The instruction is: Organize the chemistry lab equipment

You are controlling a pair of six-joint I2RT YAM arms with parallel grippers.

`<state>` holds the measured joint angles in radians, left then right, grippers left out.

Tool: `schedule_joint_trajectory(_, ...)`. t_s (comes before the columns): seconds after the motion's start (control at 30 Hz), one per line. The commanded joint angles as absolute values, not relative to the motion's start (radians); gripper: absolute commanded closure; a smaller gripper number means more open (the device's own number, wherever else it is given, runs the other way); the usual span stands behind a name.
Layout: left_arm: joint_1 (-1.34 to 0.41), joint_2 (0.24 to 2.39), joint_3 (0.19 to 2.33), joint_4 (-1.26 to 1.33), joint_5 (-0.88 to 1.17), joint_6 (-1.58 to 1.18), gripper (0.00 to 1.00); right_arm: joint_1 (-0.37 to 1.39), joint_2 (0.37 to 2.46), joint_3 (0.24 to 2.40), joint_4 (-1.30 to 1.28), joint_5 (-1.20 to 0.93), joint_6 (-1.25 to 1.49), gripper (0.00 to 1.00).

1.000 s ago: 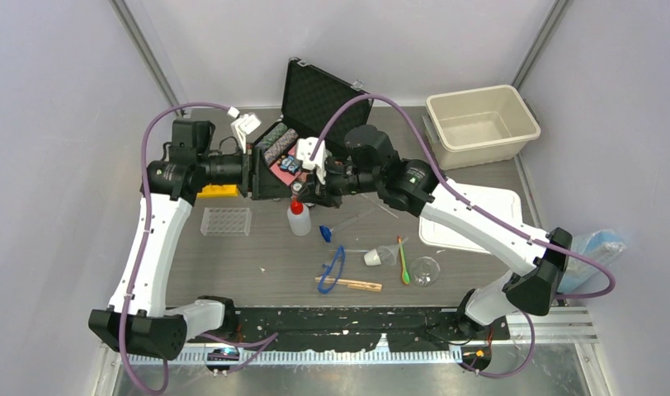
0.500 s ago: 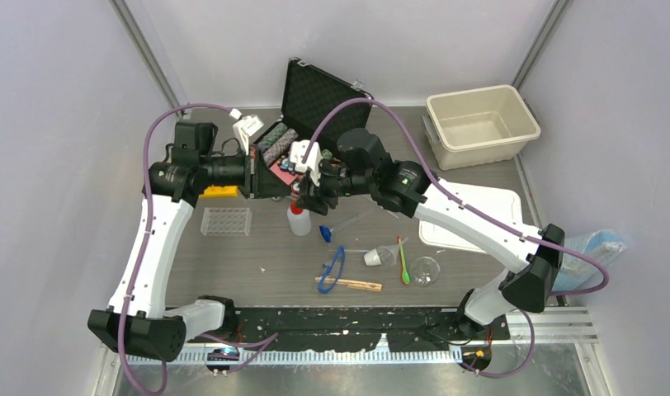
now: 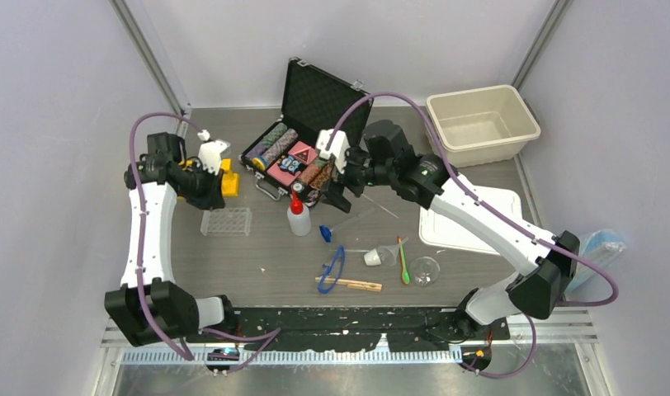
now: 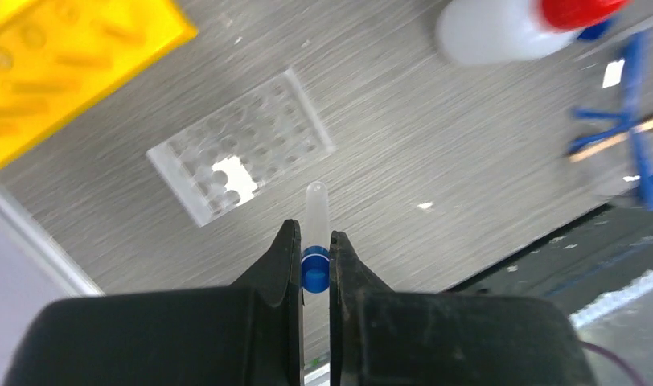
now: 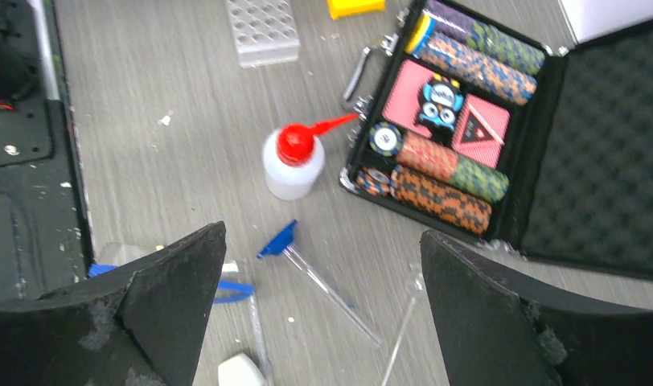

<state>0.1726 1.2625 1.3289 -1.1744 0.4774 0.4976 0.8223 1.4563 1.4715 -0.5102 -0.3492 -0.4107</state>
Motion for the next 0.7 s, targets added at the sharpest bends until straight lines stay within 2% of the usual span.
schedule_joint_trajectory(0.0,0.231,1.286,1.253,-1.065,0.320,0.751,1.00,0.780,1.400,1.446,-0.529,-0.361,-0.448,0.05)
schedule_joint_trajectory(0.2,0.288,1.387,1.198,-0.951,0.337,0.872,1.00,0.743,1.382,1.404,-0.530,-0.346,-0.458,0.05)
schedule_joint_trajectory(0.67,0.310,1.518,1.207,-0.950,0.374,0.916,0.99,0.734,1.362,1.359,-0.531,-0.339,-0.471,0.05)
